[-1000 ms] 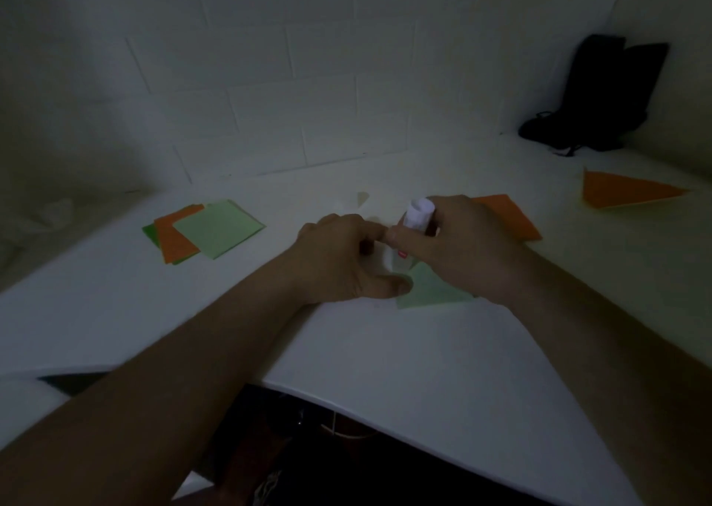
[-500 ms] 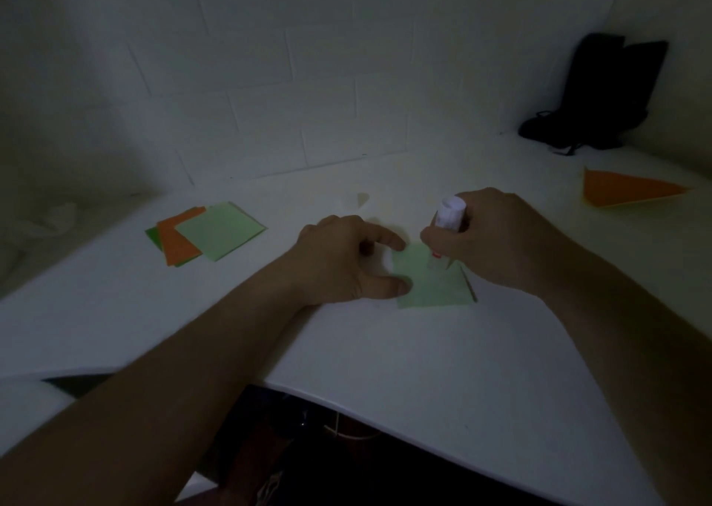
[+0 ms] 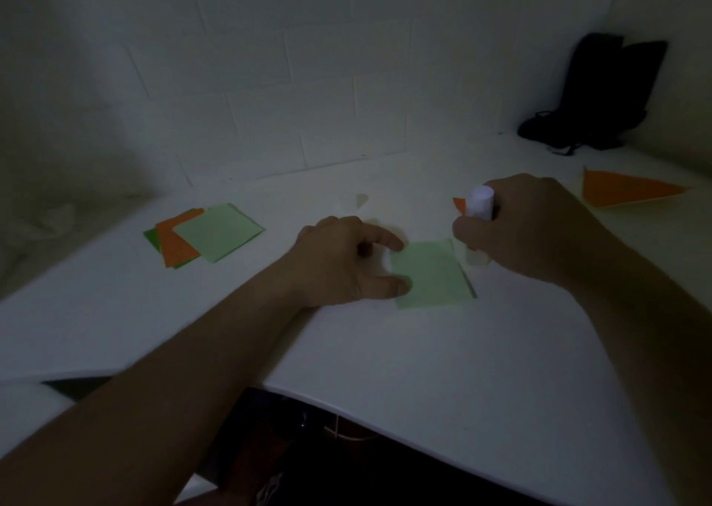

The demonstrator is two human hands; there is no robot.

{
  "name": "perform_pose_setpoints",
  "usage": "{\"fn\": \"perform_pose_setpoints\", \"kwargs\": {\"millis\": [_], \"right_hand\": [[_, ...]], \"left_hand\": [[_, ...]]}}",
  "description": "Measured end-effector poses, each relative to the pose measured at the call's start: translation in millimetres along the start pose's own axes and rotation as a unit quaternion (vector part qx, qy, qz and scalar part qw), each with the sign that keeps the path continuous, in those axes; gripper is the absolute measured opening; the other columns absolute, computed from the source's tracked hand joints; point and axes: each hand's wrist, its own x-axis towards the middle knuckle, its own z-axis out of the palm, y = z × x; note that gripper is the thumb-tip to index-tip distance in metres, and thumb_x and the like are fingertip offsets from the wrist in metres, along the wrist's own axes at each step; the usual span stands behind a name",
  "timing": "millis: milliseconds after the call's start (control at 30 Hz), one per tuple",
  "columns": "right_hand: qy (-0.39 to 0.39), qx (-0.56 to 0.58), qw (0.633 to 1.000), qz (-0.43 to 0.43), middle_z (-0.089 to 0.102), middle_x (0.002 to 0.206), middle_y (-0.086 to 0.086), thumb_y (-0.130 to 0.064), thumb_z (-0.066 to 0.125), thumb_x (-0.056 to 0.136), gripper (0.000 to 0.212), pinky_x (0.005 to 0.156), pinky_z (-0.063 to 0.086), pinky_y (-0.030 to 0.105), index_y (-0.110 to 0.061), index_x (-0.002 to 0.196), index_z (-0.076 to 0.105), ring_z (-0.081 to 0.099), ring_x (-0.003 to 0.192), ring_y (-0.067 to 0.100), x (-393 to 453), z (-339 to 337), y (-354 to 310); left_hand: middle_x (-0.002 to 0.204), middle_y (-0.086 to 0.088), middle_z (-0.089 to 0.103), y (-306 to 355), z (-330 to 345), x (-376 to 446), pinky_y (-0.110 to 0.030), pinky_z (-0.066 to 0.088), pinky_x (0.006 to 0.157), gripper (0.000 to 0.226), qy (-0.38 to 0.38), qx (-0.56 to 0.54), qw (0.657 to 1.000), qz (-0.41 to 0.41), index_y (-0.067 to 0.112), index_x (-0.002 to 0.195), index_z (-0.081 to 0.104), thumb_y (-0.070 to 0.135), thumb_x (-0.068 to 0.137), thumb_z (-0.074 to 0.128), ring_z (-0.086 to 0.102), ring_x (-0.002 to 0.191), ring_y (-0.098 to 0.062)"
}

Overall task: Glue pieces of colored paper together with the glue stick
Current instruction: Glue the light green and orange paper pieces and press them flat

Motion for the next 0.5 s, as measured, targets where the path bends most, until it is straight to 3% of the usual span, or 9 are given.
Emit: {"fn": "perform_pose_setpoints", "kwargs": {"millis": [100, 167, 233, 300, 500], "right_hand": [[0.065, 0.048, 0.996, 0.037, 0.056, 0.061, -0.001, -0.045, 0.053, 0.087, 0.039, 0.053, 0.037, 0.027, -0.011, 0.069, 0.058, 0.055, 0.059, 0.020, 4, 0, -10], [0.074, 0.141, 0.984, 0.075, 0.064, 0.067, 0.000, -0.040, 0.062, 0.093, 0.030, 0.057, 0.043, 0.025, -0.016, 0.075, 0.063, 0.060, 0.062, 0.013, 6, 5, -24], [0.045, 0.248, 0.960, 0.124, 0.068, 0.071, -0.003, -0.043, 0.066, 0.092, 0.025, 0.066, 0.055, 0.030, -0.021, 0.079, 0.066, 0.066, 0.065, 0.009, 5, 12, -37], [-0.004, 0.296, 0.942, 0.160, 0.072, 0.076, 0.001, -0.044, 0.066, 0.093, 0.024, 0.069, 0.064, 0.047, -0.022, 0.083, 0.067, 0.072, 0.072, 0.019, 4, 17, -44], [-0.060, 0.274, 0.948, 0.151, 0.072, 0.076, 0.001, -0.037, 0.063, 0.098, 0.030, 0.068, 0.062, 0.047, -0.011, 0.084, 0.068, 0.072, 0.074, 0.022, 1, 15, -49]], "left_hand": [[0.093, 0.019, 0.058, 1, 3, 2, -0.043, 0.047, 0.101, 0.074, 0.017, 0.027, 0.999, -0.002, 0.052, 0.125, 0.063, 0.086, 0.060, 0.058, 0.060, 0.100, -0.014], [0.089, 0.019, 0.058, 1, 4, 3, -0.042, 0.049, 0.098, 0.080, 0.028, 0.044, 0.999, 0.003, 0.051, 0.128, 0.063, 0.088, 0.058, 0.050, 0.061, 0.099, -0.016], [0.090, 0.017, 0.056, 1, 4, 3, -0.042, 0.049, 0.097, 0.082, 0.029, 0.053, 0.998, 0.006, 0.051, 0.130, 0.062, 0.088, 0.059, 0.046, 0.061, 0.101, -0.018], [0.093, 0.013, 0.055, 2, 4, 2, -0.043, 0.048, 0.098, 0.080, 0.020, 0.063, 0.998, 0.006, 0.051, 0.133, 0.060, 0.086, 0.062, 0.046, 0.060, 0.104, -0.021], [0.098, 0.010, 0.056, 0, 5, 1, -0.041, 0.045, 0.097, 0.070, 0.008, 0.073, 0.997, 0.013, 0.058, 0.141, 0.046, 0.078, 0.074, 0.054, 0.057, 0.103, -0.022]]}}
